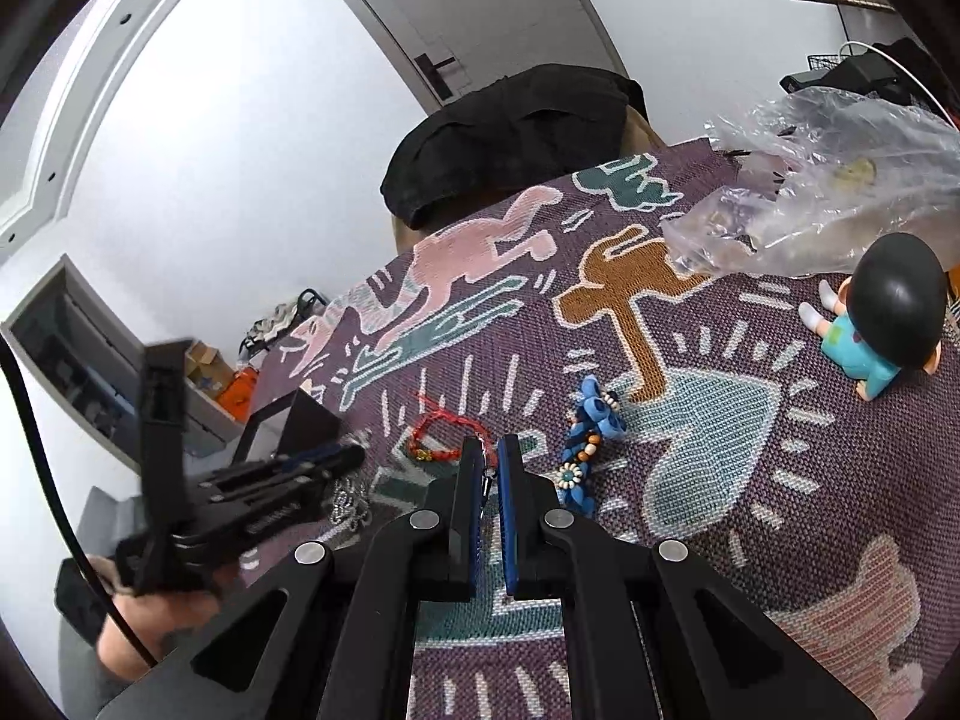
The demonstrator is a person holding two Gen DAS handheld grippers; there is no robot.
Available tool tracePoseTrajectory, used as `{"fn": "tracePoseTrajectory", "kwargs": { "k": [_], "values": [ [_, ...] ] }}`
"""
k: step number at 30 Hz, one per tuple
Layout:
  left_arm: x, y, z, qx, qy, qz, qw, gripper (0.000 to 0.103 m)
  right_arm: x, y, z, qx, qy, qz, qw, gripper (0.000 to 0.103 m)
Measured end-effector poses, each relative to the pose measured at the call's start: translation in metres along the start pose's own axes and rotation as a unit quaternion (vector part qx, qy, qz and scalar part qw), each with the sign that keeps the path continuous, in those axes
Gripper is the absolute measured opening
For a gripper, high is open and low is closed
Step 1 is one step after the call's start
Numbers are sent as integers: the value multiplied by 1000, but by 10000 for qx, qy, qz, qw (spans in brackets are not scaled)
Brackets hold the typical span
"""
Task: Organize jewelry
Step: 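Lift the silver chain with the left tool, lower into the box, open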
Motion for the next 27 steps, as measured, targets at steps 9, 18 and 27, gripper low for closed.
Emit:
{"fn": "tracePoseTrajectory", "kwargs": {
  "k": [9, 18, 27],
  "values": [
    [53, 28, -4, -150, 72, -465, 9988, 15, 10, 9, 17, 107, 88, -119, 9998, 7],
    [99, 49, 1, -210, 203, -808, 9963, 15, 19, 21, 41, 292, 181, -226, 9992, 7],
    [147, 68, 16, -177, 366, -1144, 9926, 15, 28, 31, 71, 507, 300, -322, 9977, 7]
  ]
}}
Point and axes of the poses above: each gripper's, at about its wrist camera, not at the fingertips, and x roughly against the way its jaws point, z to its left, y to its top, the point moved 8 cm from there along -x, roughly the way its jaws point, and after that the axes turned 9 degrees about -y, right-handed, at the moved point
